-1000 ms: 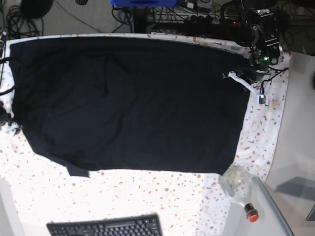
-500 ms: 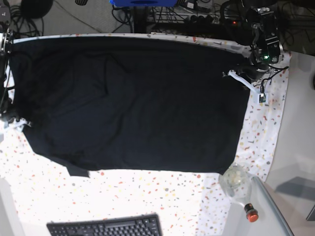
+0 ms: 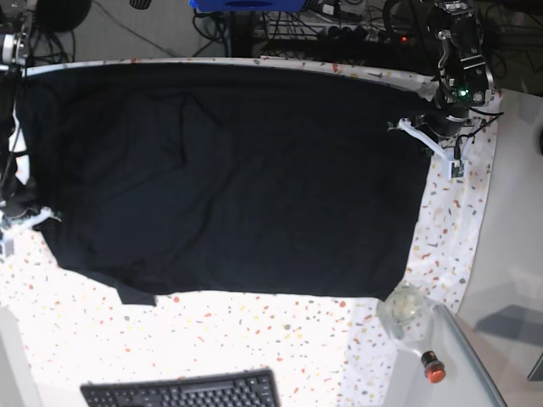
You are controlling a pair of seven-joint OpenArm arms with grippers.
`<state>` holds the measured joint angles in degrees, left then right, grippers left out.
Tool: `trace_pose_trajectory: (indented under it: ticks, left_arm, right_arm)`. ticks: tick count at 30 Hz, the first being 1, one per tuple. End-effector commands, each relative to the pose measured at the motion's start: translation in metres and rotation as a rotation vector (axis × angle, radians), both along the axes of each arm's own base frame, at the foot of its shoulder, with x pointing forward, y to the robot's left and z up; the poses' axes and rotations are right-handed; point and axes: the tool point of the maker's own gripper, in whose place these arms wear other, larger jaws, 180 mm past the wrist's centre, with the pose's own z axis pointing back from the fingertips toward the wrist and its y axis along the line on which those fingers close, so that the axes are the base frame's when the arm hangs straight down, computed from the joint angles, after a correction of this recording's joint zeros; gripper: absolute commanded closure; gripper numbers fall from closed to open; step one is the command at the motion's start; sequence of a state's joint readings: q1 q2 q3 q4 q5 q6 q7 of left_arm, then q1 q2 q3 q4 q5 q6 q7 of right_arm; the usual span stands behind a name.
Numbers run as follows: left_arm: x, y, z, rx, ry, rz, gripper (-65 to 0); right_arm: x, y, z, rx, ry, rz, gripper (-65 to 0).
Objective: Layout the t-shirt on the table in an organized manner, then fold the t-shirt properly
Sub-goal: 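Regrasp the shirt sides with both grippers and pull them outward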
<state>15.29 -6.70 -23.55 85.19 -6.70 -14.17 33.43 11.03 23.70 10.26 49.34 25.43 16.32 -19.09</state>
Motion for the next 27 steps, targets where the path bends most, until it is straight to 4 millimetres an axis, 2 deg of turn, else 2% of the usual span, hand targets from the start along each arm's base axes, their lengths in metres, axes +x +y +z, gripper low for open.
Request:
trace_pose_trajectory:
  ticks: [1,4,6,11,17,20,24,27]
  left_arm:
    - [0.009,0.006,0.012,0.019,-0.046,-0.002,0.0]
    - [0.009,0.006,0.012,0.019,-0.046,-0.002,0.0]
    - [0.009,0.009,0.013,0.021,-0.047,0.005,0.0]
    - [0.003,0.034,0.019,0.038,-0.063,0.084,0.0]
    - [-0.001,0.053,0.025,0.062,-0.071,0.126,0.0]
    - [-0.004,0.060,0.027,0.068,-0.074,0.148,0.0]
    - [-0.006,0.067,0.029,0.075,-0.078,0.168,0.0]
    - [-0.007,0.067,0.029,0.074,-0.076,0.168,0.0]
  right_arm:
    - [0.016,-0.005,0.025,-0.020,-0.067,0.011,0.0]
    - [0.010,0.006,0.034,-0.038,-0.041,0.067,0.0]
    - [-0.001,0.014,0.037,-0.043,-0.018,0.095,0.0]
    - [-0.026,0.037,0.053,0.009,-0.036,0.067,0.0]
    - [-0.061,0.076,0.061,0.069,-0.060,0.051,0.0]
    - [-0.078,0.089,0.054,0.101,-0.046,0.038,0.0]
    - [-0.103,0.110,0.033,0.158,0.011,0.023,0.0]
    - [-0.110,0.121,0.026,0.187,0.027,0.014,0.0]
